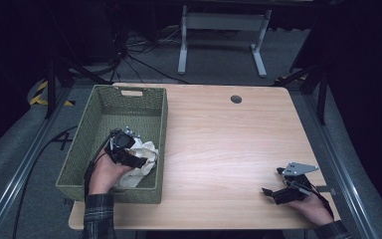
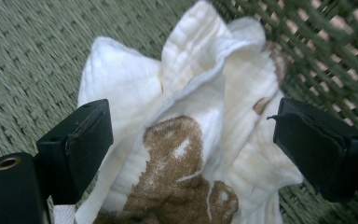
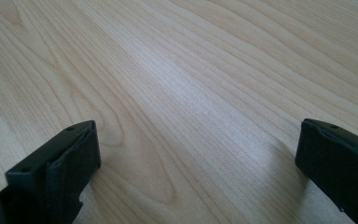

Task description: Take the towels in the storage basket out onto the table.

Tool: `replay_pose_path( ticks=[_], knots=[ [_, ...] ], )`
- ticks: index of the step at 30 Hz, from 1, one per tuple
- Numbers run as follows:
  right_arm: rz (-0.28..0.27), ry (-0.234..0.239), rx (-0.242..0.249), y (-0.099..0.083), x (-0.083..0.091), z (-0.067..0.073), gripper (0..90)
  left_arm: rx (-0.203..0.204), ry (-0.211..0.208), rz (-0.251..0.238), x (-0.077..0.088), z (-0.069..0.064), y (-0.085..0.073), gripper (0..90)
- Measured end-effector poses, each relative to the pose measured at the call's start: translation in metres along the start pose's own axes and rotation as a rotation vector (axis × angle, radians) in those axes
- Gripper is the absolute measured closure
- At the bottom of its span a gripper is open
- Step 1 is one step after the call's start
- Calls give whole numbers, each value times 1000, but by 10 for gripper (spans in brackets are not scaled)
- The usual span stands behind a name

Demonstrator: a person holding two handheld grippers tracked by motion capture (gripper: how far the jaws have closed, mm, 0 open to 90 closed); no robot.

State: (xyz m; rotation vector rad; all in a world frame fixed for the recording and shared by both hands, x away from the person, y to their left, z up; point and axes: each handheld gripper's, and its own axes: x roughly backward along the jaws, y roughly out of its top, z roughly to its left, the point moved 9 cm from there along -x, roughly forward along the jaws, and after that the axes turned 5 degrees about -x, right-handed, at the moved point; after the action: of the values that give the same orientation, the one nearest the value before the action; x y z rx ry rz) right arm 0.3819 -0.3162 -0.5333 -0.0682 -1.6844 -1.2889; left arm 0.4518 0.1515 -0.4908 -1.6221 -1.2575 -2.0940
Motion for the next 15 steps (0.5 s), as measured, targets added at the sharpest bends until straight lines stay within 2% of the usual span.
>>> replay_pose_path(
  ticks=[3,4,11,13,15],
  knots=[
    [0,0,0,0,0,0,2,-2,4,57,-7,-2,-4,114],
    [0,0,0,0,0,0,2,-9,-9,74,-9,-4,-6,114],
    [0,0,1,0,0,0,2,-10,-21,118,-16,-6,-10,112],
    [0,0,1,0,0,0,2,-12,-24,141,-18,-7,-13,107],
    [0,0,1,0,0,0,2,-33,-22,176,-22,-8,-15,97]
  ],
)
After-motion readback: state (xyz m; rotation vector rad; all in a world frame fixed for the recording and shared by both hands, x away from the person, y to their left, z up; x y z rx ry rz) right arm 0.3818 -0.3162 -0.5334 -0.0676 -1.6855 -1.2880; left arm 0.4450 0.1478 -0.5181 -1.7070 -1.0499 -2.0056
